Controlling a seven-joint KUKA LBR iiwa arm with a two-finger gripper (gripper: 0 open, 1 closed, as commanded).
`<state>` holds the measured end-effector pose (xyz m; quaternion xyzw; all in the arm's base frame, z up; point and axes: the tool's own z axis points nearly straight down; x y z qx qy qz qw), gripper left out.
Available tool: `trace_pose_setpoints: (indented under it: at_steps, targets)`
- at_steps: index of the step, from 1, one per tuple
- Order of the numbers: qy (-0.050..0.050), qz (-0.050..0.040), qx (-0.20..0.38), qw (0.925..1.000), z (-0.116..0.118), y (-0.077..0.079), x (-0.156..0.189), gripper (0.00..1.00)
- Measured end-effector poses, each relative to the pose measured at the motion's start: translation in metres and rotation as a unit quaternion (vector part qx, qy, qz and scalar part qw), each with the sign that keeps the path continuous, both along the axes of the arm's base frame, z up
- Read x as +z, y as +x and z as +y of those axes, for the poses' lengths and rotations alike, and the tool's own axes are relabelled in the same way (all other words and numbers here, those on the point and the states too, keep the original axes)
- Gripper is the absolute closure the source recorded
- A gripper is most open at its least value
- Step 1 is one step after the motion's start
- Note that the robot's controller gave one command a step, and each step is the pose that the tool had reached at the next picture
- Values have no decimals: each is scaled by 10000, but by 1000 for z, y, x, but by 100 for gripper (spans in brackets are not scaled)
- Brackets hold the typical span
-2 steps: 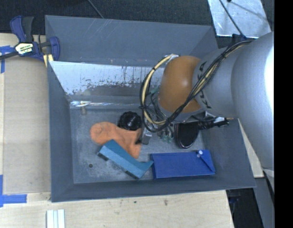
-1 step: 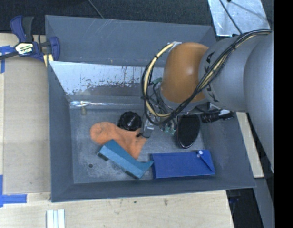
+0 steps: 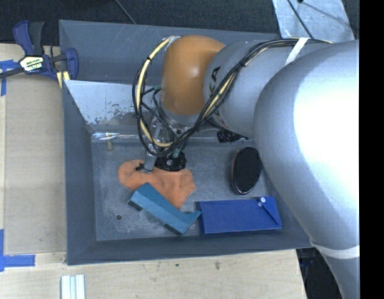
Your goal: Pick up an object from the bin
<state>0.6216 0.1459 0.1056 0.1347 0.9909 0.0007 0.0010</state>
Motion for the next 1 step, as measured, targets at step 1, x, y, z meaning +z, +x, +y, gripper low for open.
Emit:
trace_pose_setpoints:
  at_steps: [1]
  targets:
    - [-5, -5, -1, 10000, -1, 0, 0, 0]
